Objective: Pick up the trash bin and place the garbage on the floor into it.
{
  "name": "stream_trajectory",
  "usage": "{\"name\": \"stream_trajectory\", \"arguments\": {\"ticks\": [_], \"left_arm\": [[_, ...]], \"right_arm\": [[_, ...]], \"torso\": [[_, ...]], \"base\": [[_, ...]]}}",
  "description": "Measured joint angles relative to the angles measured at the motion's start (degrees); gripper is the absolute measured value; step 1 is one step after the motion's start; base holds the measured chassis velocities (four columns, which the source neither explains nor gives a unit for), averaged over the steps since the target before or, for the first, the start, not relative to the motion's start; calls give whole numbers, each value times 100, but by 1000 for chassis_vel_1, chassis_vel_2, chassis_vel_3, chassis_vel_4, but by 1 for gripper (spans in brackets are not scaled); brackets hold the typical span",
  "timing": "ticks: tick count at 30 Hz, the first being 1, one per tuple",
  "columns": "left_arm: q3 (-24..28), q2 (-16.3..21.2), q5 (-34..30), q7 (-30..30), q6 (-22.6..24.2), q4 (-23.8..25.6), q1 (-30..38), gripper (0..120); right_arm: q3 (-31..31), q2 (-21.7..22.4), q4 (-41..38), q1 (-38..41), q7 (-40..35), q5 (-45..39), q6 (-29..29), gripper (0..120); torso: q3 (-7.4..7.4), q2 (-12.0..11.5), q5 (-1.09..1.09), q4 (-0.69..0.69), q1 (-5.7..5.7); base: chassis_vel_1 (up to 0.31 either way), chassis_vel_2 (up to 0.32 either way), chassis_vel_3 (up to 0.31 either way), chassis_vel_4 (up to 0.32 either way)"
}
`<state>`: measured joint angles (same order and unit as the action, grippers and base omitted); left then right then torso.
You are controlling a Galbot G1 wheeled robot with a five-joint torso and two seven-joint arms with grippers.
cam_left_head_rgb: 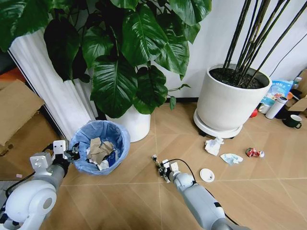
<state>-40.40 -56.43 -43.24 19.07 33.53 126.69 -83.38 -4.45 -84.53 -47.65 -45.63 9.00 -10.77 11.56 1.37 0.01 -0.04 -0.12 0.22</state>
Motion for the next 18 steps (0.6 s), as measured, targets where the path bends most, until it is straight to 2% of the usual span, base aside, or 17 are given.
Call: {"name": "stream_trajectory", "arguments": {"ticks": [4, 13, 15, 16, 18], "left_arm": [[3, 9, -4, 1, 8, 0, -6, 0], [7, 74, -74, 33, 55, -89, -14, 0], [23, 123, -150, 56, 118, -166, 7, 0], [23, 123, -150, 56, 118, -166, 7, 0], [73, 186, -211, 56, 178, -275, 40, 0]], "right_arm": [[-115, 81, -247, -103, -62, -23, 6, 0], [-402, 380, -1266, -180, -97, -124, -118, 0], [-410, 548, -2004, -290, -113, -384, -16, 0], [-410, 548, -2004, -290, -113, -384, -16, 0], [-413, 750, -2937, -462, -183, -757, 159, 0]], "torso": [[2, -1, 2, 0, 1], [1, -2, 0, -1, 1], [1, -2, 1, -2, 1], [1, -2, 1, -2, 1], [1, -2, 0, -1, 1]], "base": [[0, 0, 0, 0], [0, 0, 0, 0], [0, 0, 0, 0], [0, 0, 0, 0], [0, 0, 0, 0]]}}
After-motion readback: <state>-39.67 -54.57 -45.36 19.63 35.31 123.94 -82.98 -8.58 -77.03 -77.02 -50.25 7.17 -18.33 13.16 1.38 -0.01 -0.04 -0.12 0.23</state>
